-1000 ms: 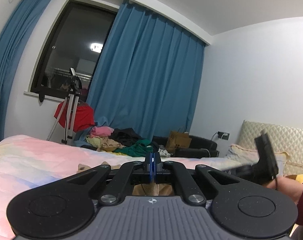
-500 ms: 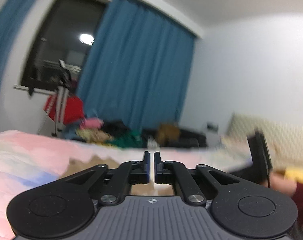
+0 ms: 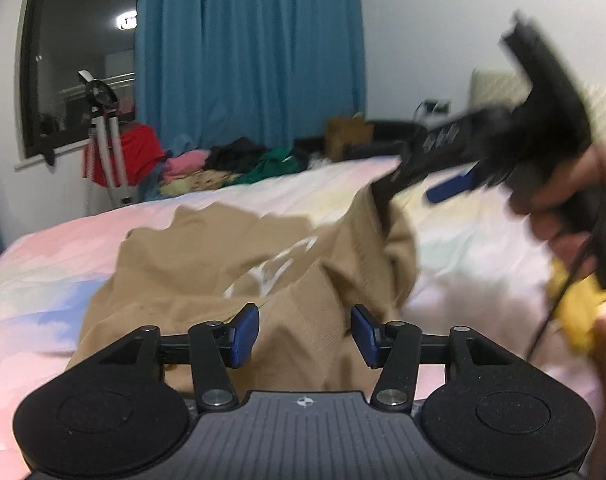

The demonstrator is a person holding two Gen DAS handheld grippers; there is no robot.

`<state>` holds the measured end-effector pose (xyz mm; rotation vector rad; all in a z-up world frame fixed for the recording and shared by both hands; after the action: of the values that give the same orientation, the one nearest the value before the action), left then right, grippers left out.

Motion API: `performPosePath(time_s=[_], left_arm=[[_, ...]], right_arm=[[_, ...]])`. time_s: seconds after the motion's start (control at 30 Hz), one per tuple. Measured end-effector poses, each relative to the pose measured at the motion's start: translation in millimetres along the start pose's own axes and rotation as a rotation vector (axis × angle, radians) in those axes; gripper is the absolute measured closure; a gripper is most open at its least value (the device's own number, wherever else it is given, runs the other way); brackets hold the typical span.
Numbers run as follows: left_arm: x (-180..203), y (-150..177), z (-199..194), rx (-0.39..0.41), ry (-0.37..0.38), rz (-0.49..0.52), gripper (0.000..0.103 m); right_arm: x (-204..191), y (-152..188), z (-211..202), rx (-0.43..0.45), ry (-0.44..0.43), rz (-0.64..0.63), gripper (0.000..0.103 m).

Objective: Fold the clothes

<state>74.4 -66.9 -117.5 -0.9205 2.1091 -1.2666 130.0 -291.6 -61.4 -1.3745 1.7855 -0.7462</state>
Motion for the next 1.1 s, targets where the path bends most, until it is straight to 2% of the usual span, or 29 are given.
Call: performPosePath(time_s=[0.03, 0.13, 0.33, 0.5, 0.6, 0.73, 0.9, 1.03, 1.1], left_arm=[[-4, 1, 3, 0.004, -0.034, -0.008, 0.06], [-19, -4, 3, 0.059, -0.078, -0.073, 0.095], [-33, -32, -37, 0.25, -0.069, -0.175, 0.097], [-45, -55, -71, 0.41, -0.061, -0.259, 0.097], [-42, -56, -76, 0.424, -0.026, -0.258, 0.097], [-40, -52, -69, 0.394, 0.01, -0.275, 0.097], [-48, -50, -68, 0.392, 0.024, -0.319, 0.097], [-50, -49, -71, 0.397, 0.024, -0.33, 0.097], [-51, -49, -73, 0.4, 0.024, -0.335, 0.097]], right_arm=[[1, 0, 0, 0.002, 0.0, 0.003, 0.022], [2, 0, 0, 0.006, -0.001, 0.009, 0.022], [9, -2, -2, -0.01, -0.009, 0.038, 0.022], [15, 1, -17, -0.041, -0.011, 0.001, 0.022], [25, 0, -36, -0.015, 0.032, -0.025, 0.022], [44, -4, -56, 0.03, 0.067, 0.024, 0.022], [45, 1, -51, -0.011, -0.011, 0.073, 0.02], [16, 15, -37, -0.068, -0.107, 0.007, 0.021], [3, 22, -28, -0.078, -0.145, 0.026, 0.022]])
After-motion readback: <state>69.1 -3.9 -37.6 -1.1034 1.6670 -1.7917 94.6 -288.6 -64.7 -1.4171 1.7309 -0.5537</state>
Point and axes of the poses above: each gripper's, at about its wrist camera, not at the fingertips, and z roughly the way its jaws point, x to its right, y to its underside, the point moved 4 cm from there along z, roughly the way its jaws point, and after that the axes turned 5 degrees about y, right-handed, at the moved point
